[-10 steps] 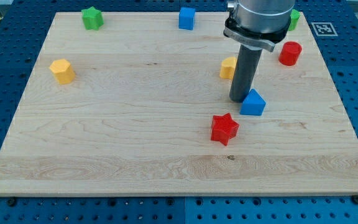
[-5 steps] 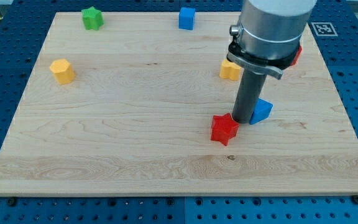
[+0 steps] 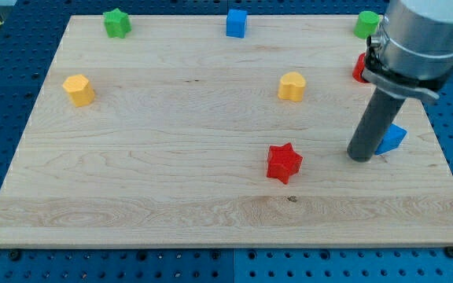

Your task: Place the blue triangle vertically below the red circle

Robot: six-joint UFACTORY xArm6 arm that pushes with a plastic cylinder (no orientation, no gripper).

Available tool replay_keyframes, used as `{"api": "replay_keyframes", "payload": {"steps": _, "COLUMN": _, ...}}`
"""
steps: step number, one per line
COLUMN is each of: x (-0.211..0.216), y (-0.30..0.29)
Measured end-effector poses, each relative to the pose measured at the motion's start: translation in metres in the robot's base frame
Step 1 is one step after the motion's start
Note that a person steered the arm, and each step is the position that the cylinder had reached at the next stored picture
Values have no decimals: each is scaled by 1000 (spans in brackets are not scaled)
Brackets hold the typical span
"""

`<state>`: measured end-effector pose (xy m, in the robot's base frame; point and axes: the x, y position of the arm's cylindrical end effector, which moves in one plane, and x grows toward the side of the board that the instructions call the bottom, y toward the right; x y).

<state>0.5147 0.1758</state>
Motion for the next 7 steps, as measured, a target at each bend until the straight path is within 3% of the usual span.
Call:
{"api": "replay_keyframes", "payload": {"steps": 3, "x": 2, "y": 50}}
{"api": "replay_keyframes", "payload": {"steps": 5, "x": -5, "y": 30}}
{"api": "replay_keyframes", "payload": {"steps": 7, "x": -20, "y": 49}}
